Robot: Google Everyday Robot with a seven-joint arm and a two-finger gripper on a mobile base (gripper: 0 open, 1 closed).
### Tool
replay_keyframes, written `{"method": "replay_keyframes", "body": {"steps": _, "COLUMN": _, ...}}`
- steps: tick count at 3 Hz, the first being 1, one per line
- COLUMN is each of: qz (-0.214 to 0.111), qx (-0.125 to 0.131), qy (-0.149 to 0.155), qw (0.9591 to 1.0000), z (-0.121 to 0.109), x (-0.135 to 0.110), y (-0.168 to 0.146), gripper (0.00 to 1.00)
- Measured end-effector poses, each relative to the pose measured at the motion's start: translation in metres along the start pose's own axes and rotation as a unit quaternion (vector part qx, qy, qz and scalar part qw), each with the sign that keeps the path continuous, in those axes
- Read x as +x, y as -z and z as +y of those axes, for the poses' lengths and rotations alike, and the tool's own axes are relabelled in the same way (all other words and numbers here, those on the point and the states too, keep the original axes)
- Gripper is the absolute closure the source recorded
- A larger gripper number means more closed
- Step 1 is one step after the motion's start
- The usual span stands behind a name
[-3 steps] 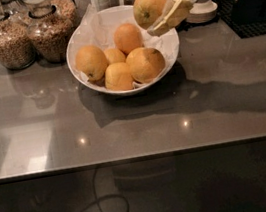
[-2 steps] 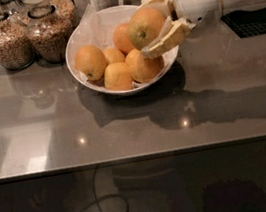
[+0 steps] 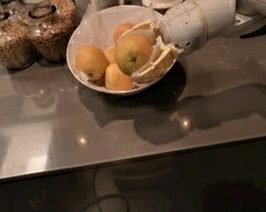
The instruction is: Pick orange from white bowl
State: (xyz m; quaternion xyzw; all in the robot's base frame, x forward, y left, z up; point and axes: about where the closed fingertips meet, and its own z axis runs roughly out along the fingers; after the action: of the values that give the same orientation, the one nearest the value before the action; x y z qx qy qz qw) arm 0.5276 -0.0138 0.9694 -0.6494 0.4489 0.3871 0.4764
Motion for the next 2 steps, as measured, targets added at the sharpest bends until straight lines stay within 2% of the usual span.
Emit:
{"method": "replay_keyframes", "body": {"steps": 1, "qz": 0.002, "qx": -0.012, "qy": 0.023, "qw": 0.9997, "z": 0.027, "x": -0.037, "y": -0.016, "gripper": 1.0}}
{"method": "replay_keyframes", "body": {"steps": 2, "qz": -0.006, "qx": -0.012, "qy": 0.047, "qw": 0.9988, "z": 0.068, "x": -0.081, "y": -0.036, "gripper": 1.0}}
